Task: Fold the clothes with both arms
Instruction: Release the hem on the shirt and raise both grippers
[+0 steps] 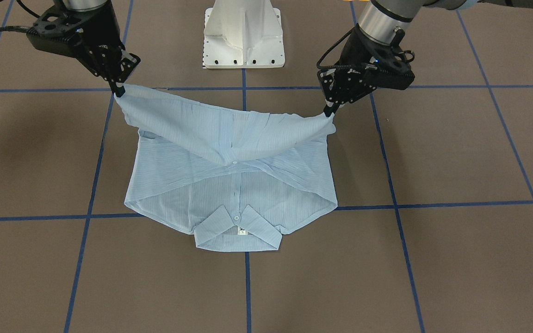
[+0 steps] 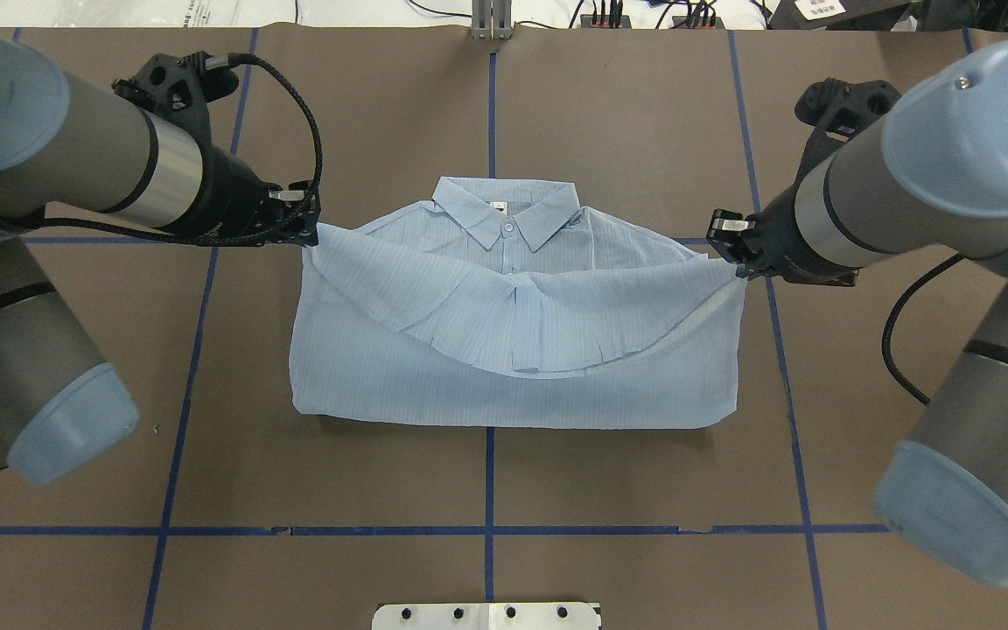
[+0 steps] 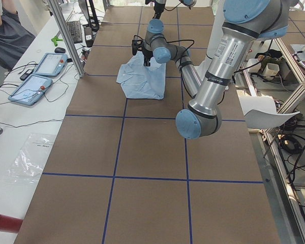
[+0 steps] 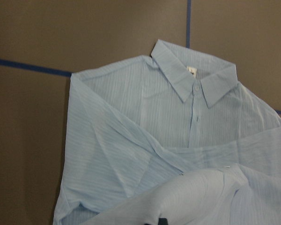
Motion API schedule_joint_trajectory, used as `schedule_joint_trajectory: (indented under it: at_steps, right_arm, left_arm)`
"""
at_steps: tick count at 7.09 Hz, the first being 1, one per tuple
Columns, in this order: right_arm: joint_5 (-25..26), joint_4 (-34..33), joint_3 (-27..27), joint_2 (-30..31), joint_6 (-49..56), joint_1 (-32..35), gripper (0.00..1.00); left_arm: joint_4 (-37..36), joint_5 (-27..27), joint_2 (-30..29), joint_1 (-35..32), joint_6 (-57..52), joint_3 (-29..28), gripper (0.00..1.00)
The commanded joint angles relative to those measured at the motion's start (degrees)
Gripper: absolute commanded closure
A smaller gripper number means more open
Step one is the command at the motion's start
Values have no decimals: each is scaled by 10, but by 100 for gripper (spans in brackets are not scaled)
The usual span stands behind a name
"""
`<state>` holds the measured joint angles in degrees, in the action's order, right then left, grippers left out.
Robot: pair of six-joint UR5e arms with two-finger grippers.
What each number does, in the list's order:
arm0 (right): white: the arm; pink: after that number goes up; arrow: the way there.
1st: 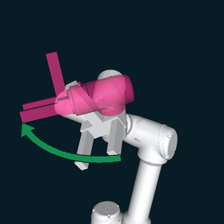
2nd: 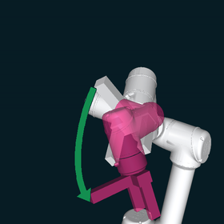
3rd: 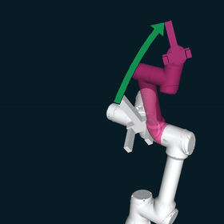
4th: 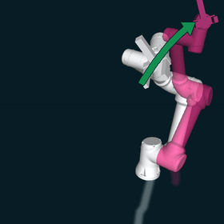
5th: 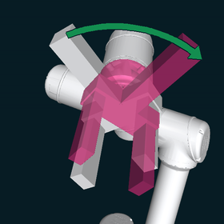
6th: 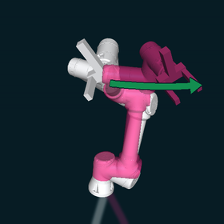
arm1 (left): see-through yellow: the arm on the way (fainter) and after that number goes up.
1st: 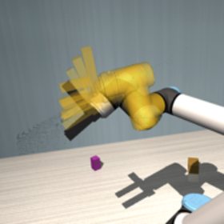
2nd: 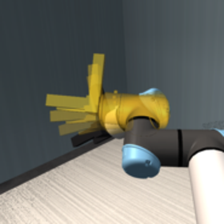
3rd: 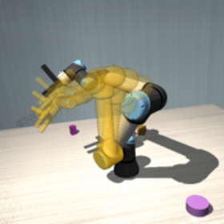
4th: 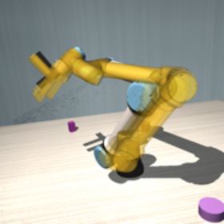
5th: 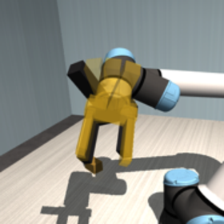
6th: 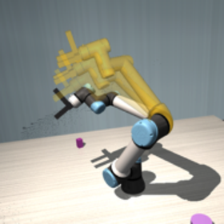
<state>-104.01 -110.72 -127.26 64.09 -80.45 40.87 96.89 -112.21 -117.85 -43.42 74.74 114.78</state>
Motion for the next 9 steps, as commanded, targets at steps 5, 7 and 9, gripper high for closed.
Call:
schedule_joint_trajectory:
  at_steps: [5, 7, 9]
  right_arm:
    - [15, 255, 286, -2, 5, 17, 100]
    - [16, 295, 323, 2, 5, 17, 100]
    - [15, 295, 322, 1, 4, 17, 100]
  left_arm:
    - [219, 62, -21, 4, -54, -275, 100]
    - [219, 65, -21, 21, -54, -280, 100]
    - [225, 64, -20, 24, -53, -279, 82]
